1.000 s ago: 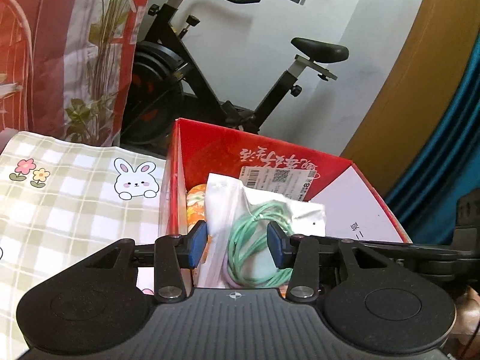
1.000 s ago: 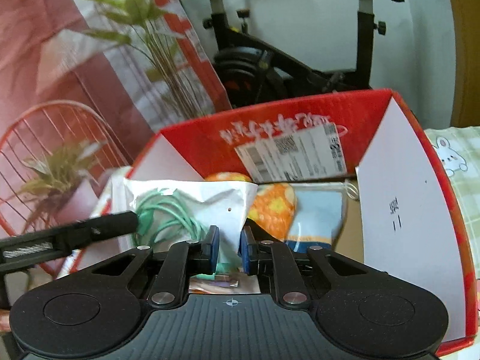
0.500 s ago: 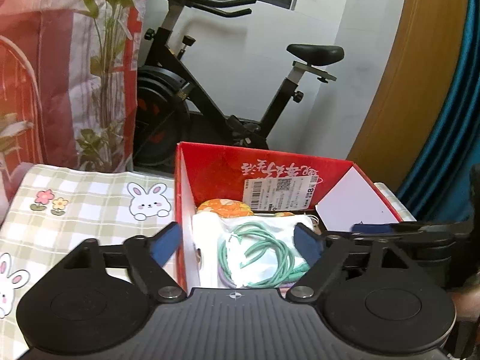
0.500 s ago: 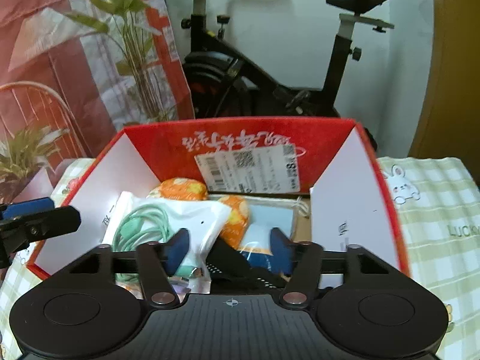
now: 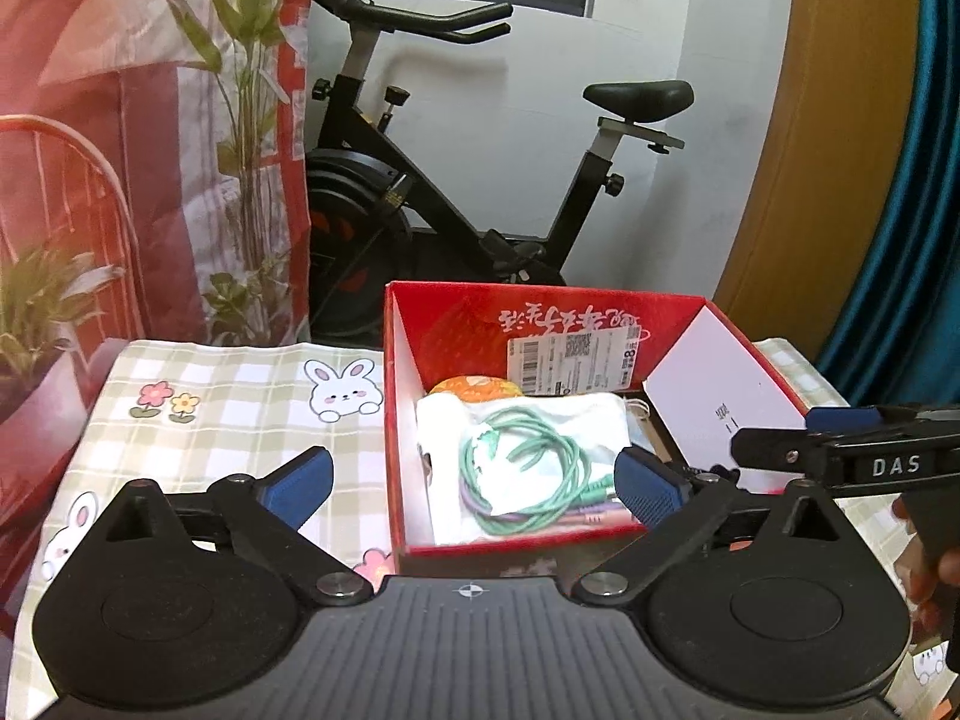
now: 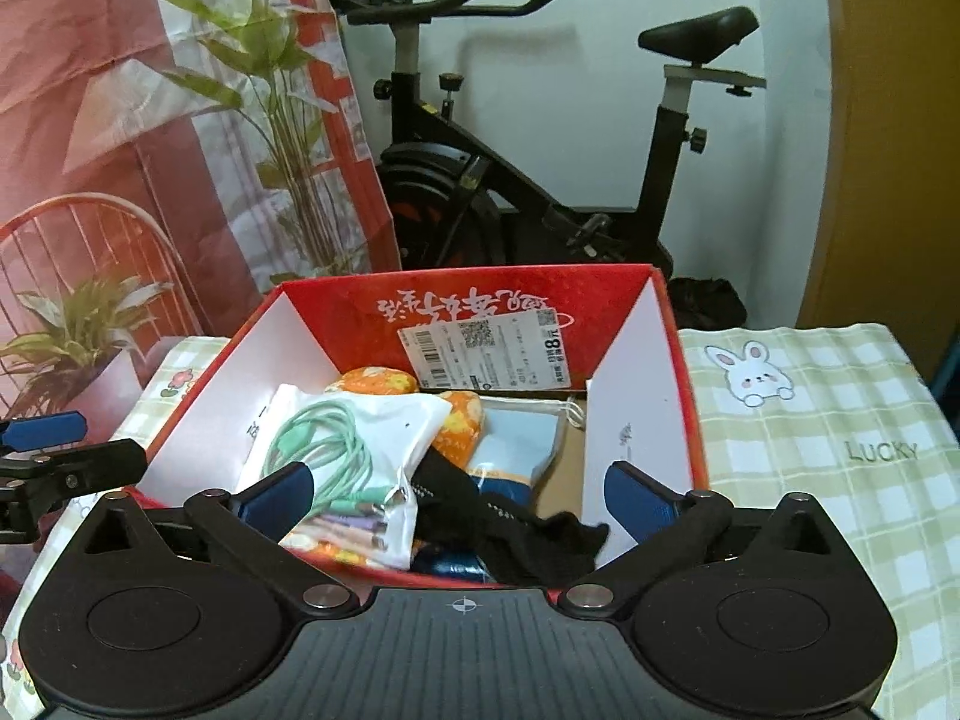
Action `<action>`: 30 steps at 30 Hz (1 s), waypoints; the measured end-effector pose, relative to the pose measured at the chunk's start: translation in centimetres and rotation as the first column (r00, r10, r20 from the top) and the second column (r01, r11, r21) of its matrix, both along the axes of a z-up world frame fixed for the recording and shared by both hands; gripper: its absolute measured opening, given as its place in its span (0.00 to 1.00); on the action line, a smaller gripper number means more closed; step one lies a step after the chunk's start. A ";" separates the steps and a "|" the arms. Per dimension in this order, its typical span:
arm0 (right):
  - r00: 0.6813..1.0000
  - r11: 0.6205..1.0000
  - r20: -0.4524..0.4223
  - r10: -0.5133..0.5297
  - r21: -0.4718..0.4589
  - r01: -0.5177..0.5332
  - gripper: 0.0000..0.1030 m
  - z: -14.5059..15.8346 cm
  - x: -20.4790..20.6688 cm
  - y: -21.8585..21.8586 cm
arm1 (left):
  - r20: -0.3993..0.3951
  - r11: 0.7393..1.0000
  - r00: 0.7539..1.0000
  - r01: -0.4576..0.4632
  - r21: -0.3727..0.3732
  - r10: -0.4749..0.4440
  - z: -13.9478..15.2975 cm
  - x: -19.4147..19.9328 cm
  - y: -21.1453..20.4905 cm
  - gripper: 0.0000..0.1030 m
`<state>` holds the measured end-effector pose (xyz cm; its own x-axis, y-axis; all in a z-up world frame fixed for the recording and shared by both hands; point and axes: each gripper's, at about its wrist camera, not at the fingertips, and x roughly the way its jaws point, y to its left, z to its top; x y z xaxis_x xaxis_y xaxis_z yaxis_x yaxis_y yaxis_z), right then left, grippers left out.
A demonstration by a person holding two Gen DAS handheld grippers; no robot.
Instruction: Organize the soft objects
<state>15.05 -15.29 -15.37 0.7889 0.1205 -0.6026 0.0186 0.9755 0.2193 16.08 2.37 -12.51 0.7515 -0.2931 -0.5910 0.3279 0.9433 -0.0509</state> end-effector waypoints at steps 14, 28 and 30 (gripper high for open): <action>0.996 0.998 0.066 0.054 -0.048 -0.051 1.00 0.1 -5.5 0.6 | -0.003 0.999 1.000 -0.018 0.033 0.018 -0.9 -4.6 0.3 0.99; 0.994 0.997 0.079 0.070 -0.022 -0.069 1.00 -2.4 -9.1 1.4 | -0.006 0.999 1.000 -0.018 0.049 0.018 -3.0 -7.9 0.9 0.99; 0.994 0.998 0.085 0.063 -0.022 -0.062 1.00 -2.9 -9.8 1.4 | -0.015 0.999 1.000 -0.019 0.049 0.020 -3.5 -8.5 1.0 0.99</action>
